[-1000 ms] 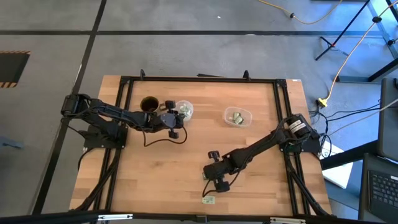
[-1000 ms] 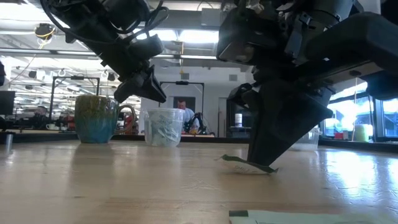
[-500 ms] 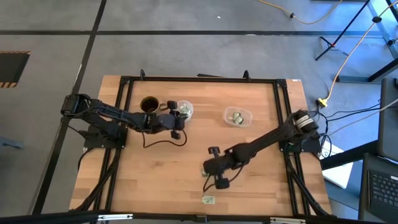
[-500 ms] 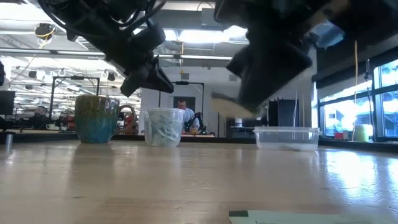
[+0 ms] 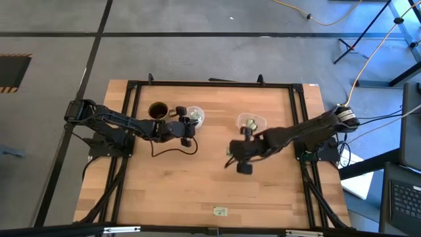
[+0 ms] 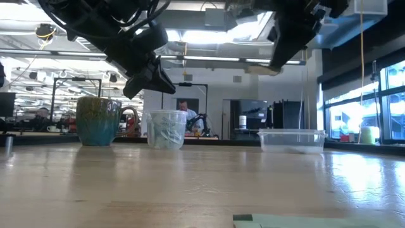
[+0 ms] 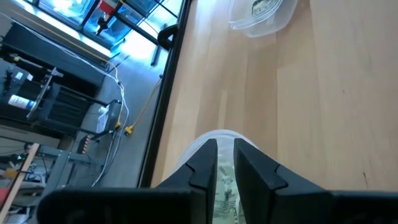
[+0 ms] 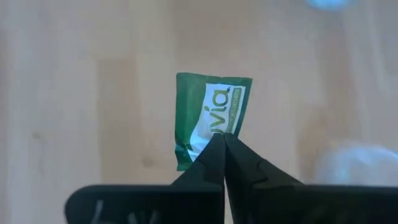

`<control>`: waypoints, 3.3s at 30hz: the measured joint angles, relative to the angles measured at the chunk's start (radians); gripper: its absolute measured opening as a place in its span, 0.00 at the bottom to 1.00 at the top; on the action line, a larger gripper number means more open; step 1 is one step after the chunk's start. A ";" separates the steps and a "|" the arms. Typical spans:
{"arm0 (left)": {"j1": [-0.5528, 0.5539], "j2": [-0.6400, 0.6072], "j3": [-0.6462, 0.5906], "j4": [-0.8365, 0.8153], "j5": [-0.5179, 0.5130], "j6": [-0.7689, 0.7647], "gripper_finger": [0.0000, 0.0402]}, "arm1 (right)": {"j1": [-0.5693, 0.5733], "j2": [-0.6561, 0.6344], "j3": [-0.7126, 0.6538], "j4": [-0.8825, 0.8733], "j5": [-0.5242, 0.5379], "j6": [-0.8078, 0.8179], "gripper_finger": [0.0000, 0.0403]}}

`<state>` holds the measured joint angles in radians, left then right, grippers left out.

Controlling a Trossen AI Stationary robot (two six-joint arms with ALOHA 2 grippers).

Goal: Pick and place items into bin
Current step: Put the green stevia packet into the left transparent bin, then put the white stevia packet into the left transparent bin

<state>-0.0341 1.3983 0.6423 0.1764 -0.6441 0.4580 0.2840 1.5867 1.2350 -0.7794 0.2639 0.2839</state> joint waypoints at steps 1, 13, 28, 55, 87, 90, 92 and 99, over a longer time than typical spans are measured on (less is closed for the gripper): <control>0.000 0.000 0.000 0.000 0.000 0.000 0.12 | -0.009 -0.014 0.000 -0.032 0.012 0.006 0.00; -0.031 0.000 0.000 0.008 0.008 0.017 0.12 | -0.226 -0.077 -0.045 -0.234 0.013 -0.028 0.00; -0.071 0.000 0.000 0.008 0.008 0.018 0.12 | -0.520 -0.077 -0.338 -0.024 -0.001 -0.110 0.00; -0.071 0.000 0.000 0.008 0.008 0.017 0.12 | -0.518 -0.092 -0.287 -0.054 -0.003 -0.011 0.25; -0.071 0.000 0.000 0.008 0.008 0.061 0.12 | 0.302 0.362 0.048 0.535 -0.117 -0.135 0.25; -0.071 0.000 0.000 0.008 0.008 0.061 0.12 | 0.324 0.432 0.127 0.458 -0.119 -0.122 0.25; -0.071 0.000 0.000 0.008 0.008 0.049 0.12 | 0.331 0.461 0.160 0.439 -0.127 -0.093 0.25; -0.071 0.000 0.000 -0.001 0.008 0.026 0.12 | 0.362 0.518 0.194 0.437 -0.154 -0.049 0.25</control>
<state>-0.1051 1.3983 0.6423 0.1756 -0.6357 0.4841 0.6457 2.1043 1.4288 -0.3429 0.1097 0.2351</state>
